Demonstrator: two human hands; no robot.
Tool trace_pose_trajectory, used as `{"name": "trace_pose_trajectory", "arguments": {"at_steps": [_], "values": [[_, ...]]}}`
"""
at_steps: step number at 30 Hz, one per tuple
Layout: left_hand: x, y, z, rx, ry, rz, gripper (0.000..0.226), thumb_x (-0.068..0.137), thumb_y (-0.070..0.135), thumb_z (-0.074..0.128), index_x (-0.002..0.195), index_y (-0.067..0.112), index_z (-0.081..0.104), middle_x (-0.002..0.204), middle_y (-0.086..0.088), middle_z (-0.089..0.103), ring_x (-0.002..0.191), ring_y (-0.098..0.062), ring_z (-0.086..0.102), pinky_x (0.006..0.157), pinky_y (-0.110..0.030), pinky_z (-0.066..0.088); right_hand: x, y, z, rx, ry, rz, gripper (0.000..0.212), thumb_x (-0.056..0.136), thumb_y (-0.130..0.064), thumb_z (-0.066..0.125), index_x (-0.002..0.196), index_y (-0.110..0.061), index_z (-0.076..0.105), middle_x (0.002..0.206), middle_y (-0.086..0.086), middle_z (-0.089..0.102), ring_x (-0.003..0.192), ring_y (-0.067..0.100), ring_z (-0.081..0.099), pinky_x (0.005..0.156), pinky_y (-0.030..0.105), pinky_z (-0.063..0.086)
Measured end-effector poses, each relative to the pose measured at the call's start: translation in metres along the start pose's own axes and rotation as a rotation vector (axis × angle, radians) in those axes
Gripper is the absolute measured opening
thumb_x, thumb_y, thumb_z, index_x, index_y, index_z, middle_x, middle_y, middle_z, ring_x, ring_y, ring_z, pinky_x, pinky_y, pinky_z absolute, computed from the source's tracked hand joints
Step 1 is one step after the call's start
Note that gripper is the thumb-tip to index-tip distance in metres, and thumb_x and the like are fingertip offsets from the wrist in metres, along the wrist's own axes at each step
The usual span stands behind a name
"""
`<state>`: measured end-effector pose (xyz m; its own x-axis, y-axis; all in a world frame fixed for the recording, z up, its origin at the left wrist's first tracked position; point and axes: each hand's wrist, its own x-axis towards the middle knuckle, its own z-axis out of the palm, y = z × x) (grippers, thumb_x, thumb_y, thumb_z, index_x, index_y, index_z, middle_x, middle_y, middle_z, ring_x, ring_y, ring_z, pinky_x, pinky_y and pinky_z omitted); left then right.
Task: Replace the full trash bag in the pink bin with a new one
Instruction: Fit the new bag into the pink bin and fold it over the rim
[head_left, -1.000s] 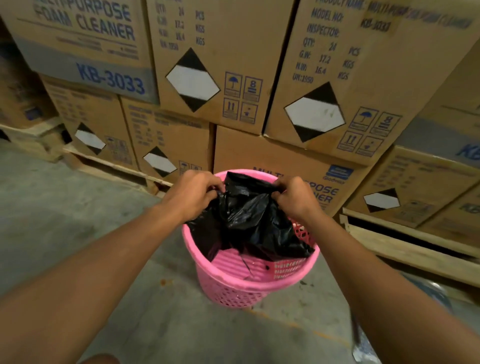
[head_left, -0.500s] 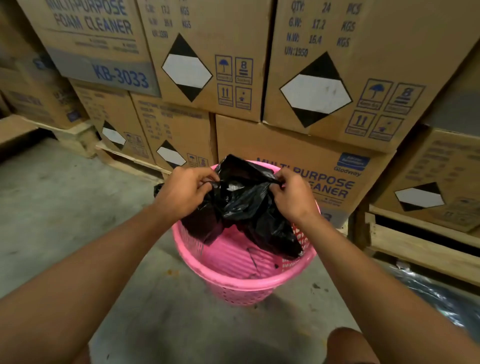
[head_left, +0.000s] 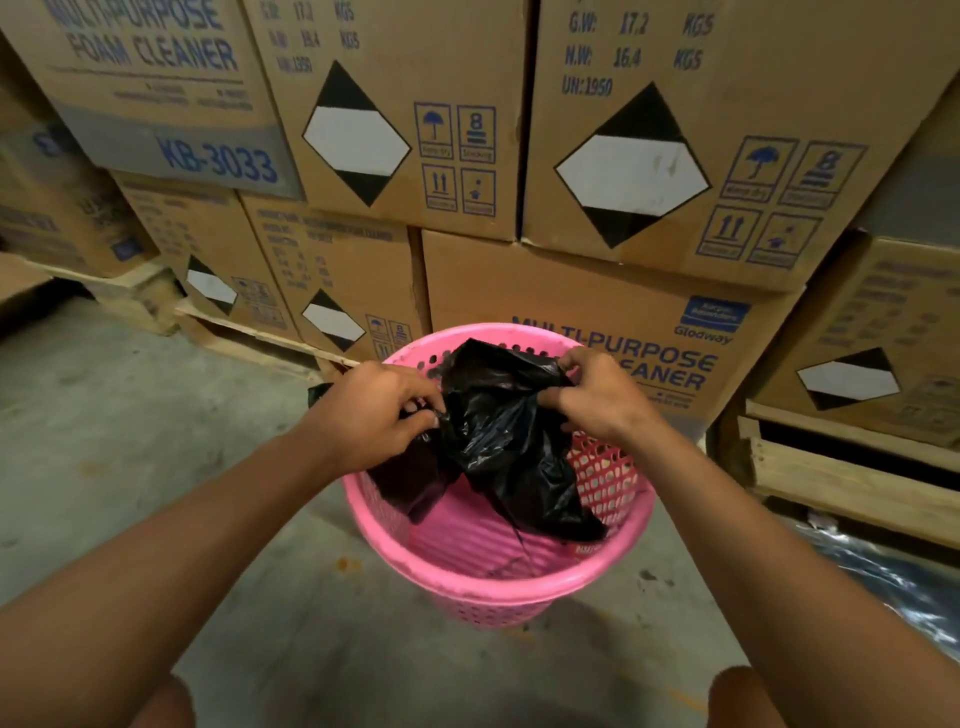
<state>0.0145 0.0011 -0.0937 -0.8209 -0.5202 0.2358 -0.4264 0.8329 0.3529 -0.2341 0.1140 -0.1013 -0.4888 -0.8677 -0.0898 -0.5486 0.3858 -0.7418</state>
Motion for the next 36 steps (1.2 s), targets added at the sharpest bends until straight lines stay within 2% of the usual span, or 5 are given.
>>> {"name": "trace_pose_trajectory", "arguments": {"at_steps": [12,15,18,32,36], "values": [[0.017,0.031,0.011,-0.167,-0.045,-0.297,0.013,0.085,0.041,0.067,0.089,0.038,0.079,0.155,-0.008,0.034,0.144,-0.027,0.031,0.116,-0.035,0.025,0.006,-0.010,-0.009,0.074,0.136,-0.128,0.022,0.093,-0.030,0.073,0.081,-0.012,0.067,0.075,0.013,0.067,0.067,0.020,0.060,0.068,0.038,0.050],[0.029,0.026,0.015,-0.260,0.027,-0.417,0.014,0.091,0.038,0.068,0.088,0.028,0.077,0.108,0.001,0.070,0.107,-0.015,0.065,0.095,-0.028,0.048,0.010,-0.008,-0.011,0.050,0.095,-0.168,0.017,0.096,-0.029,0.067,0.087,-0.015,0.066,0.084,0.009,0.072,0.079,0.030,0.069,0.076,0.046,0.055],[0.030,0.027,0.012,-0.232,0.054,-0.432,0.010,0.090,0.021,0.072,0.097,0.026,0.076,0.067,0.010,0.062,0.062,-0.004,0.059,0.070,-0.027,0.054,0.014,-0.011,-0.014,-0.025,0.126,-0.186,0.016,0.101,-0.030,0.059,0.091,-0.017,0.060,0.087,0.004,0.069,0.085,0.026,0.065,0.080,0.047,0.053],[0.038,0.016,-0.013,-0.218,0.175,-0.436,0.010,0.093,0.023,0.069,0.091,0.031,0.075,0.069,0.012,0.057,0.061,-0.005,0.056,0.055,-0.017,0.037,0.017,-0.016,-0.027,-0.139,0.137,-0.236,0.024,0.105,-0.033,0.053,0.093,-0.012,0.055,0.081,0.006,0.060,0.082,0.029,0.058,0.064,0.039,0.041],[0.043,0.003,-0.012,-0.113,0.108,-0.363,0.034,0.093,0.007,0.060,0.108,0.036,0.073,0.112,-0.001,0.067,0.078,-0.014,0.061,0.074,-0.030,0.051,0.016,-0.008,-0.029,-0.128,0.126,-0.208,0.017,0.099,-0.036,0.064,0.102,-0.021,0.056,0.090,-0.005,0.060,0.087,0.019,0.057,0.064,0.033,0.038]]}}
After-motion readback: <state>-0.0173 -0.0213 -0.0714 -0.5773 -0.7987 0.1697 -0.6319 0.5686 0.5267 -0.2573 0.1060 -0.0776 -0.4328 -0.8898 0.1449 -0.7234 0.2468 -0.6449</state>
